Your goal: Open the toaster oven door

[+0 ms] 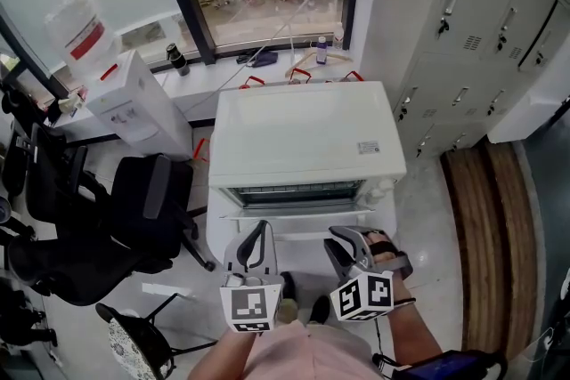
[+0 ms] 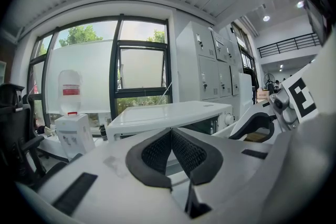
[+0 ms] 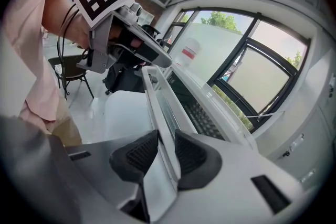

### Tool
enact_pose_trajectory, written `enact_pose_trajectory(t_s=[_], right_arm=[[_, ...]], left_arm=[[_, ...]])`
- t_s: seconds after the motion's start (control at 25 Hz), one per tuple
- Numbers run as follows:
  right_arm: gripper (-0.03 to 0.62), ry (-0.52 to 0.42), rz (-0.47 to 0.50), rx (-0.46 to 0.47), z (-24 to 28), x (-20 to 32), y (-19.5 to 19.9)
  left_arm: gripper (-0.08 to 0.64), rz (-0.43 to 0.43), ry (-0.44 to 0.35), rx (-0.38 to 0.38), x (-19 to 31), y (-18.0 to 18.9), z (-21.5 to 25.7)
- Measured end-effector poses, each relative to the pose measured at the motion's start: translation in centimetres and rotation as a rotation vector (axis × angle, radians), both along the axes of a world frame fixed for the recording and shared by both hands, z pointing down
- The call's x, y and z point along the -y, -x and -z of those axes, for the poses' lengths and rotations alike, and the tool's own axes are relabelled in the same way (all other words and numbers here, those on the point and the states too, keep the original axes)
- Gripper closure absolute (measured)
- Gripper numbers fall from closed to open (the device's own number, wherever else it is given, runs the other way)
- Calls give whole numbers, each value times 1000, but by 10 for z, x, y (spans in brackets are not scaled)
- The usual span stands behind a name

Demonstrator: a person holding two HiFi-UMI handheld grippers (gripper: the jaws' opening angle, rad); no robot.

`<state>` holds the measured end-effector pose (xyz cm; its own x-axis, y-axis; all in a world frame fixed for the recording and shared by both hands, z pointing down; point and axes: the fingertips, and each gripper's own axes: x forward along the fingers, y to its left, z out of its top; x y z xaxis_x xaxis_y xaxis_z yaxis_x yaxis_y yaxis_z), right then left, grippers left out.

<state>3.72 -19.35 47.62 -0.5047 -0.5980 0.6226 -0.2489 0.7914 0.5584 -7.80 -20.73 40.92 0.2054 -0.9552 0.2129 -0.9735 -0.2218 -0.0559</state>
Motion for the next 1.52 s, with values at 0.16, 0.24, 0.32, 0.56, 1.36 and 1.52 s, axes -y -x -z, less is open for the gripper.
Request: enact_pose_trajectory(t_s=[0.16, 0.24, 0.32, 0.56, 1.36, 1.52], right_arm=[[491, 10, 6, -4, -4, -7, -1], [492, 14, 9, -8, -6, -11, -1], [494, 17, 13, -11, -7, -13, -1], [497, 28, 16, -14, -10, -20, -3], [500, 62, 25, -35, -28, -43, -5], [502, 72, 27, -41, -33, -48, -6]], left_arm=[[546, 2, -2, 1, -6, -2, 1], [546, 3, -2, 2, -9, -2, 1], [546, 5, -3, 3, -11, -1, 2], [546, 5, -7, 7, -18, -4, 4], [546, 1, -9, 18, -34, -4, 4], [546, 2, -8, 17, -37, -4, 4]])
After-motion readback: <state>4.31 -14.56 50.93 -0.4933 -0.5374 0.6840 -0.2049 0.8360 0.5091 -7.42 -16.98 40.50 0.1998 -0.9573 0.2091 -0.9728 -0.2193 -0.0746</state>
